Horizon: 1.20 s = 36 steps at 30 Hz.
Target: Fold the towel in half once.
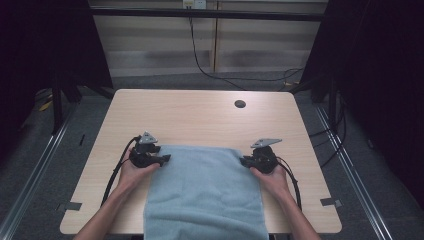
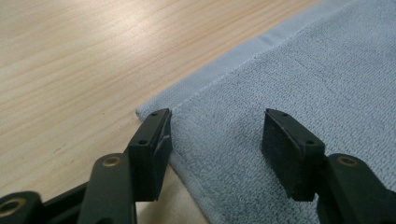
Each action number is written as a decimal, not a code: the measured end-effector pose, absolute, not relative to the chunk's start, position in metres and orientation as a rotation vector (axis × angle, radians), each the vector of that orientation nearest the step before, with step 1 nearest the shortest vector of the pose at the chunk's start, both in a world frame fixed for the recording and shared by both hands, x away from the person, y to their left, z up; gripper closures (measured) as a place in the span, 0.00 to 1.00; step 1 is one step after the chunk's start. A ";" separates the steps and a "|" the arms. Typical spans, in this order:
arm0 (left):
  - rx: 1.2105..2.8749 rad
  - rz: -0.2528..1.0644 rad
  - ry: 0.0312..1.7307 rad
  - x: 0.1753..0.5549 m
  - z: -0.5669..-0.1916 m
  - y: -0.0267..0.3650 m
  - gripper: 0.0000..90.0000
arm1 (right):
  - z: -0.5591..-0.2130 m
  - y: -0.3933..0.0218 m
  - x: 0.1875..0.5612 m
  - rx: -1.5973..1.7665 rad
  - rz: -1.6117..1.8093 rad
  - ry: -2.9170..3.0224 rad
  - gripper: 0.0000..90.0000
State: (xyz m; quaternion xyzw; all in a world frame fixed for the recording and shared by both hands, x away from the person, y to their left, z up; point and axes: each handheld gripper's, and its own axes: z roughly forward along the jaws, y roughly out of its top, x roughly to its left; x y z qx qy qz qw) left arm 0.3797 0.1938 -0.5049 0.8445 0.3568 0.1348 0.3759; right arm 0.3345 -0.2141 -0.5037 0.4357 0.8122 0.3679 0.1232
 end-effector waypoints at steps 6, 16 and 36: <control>2.185 0.313 0.841 0.365 -0.503 0.202 0.80 | -0.504 -0.212 0.332 1.270 1.079 2.377 0.93; 2.095 0.164 0.852 0.362 -0.504 0.211 0.94 | -0.499 -0.217 0.331 1.355 1.169 2.392 0.95; 1.824 0.252 0.770 0.394 -0.393 0.214 0.95 | -0.387 -0.241 0.364 1.227 1.451 2.114 0.96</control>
